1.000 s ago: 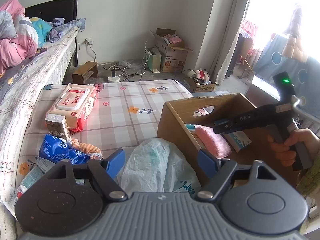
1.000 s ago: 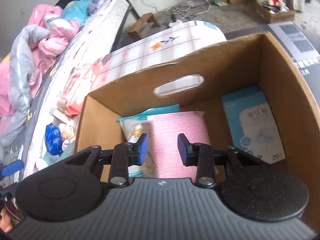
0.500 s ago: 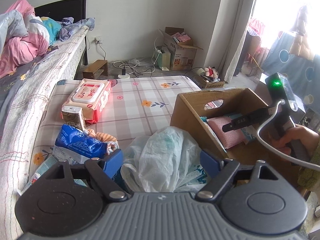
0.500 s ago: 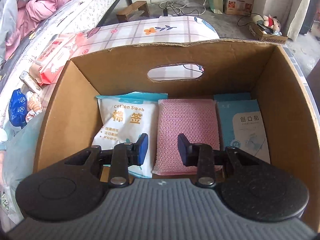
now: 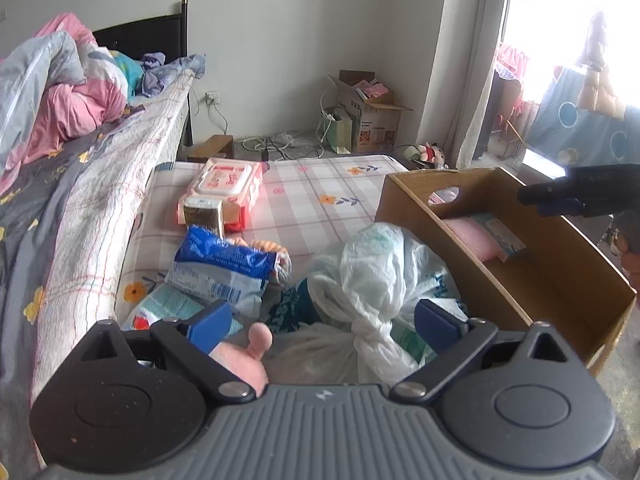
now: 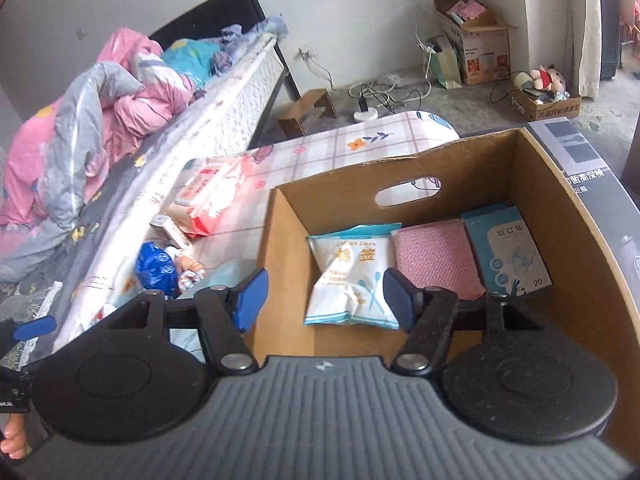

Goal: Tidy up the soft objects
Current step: 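Withdraw the right tool from the box and move it over the bed, then grasp the blue wet-wipe pack on the bed with the right tool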

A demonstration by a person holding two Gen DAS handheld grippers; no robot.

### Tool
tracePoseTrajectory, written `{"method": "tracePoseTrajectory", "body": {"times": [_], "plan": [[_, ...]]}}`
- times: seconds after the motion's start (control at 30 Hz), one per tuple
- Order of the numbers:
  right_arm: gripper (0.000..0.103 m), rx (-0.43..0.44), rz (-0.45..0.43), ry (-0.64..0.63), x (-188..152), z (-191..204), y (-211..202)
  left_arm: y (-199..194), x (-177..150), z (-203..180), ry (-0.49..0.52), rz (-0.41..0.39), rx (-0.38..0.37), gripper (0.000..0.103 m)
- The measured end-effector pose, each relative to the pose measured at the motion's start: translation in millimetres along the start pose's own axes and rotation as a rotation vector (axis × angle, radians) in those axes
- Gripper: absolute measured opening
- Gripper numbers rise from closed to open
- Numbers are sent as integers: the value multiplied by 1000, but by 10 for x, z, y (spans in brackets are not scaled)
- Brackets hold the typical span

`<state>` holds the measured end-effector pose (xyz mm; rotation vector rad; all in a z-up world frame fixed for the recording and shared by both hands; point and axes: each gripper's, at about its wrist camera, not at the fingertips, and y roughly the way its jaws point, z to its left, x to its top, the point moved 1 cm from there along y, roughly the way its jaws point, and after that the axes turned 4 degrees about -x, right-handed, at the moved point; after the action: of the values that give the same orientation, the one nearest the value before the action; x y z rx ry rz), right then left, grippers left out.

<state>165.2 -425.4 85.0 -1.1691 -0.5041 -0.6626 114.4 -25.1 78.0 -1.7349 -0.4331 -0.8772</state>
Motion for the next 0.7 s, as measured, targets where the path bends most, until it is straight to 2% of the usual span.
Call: {"method": "tracePoseTrajectory", "body": {"times": [0.13,0.33,0.53,0.7], "plan": [[72,51,-49,37,-262,189,-282,-166,-188,164,-57,-10,-24,100],[72,152,-70,14,-607,703,-417,-353,-385,350,-88,-40,51,103],[72,269,-12,7,-792,1217,-155,-351,-515,567,-110,-44,128,103],[72,314,44,-3,-774,1607,252,-170,-439,754,-128,-54,160,99]]}}
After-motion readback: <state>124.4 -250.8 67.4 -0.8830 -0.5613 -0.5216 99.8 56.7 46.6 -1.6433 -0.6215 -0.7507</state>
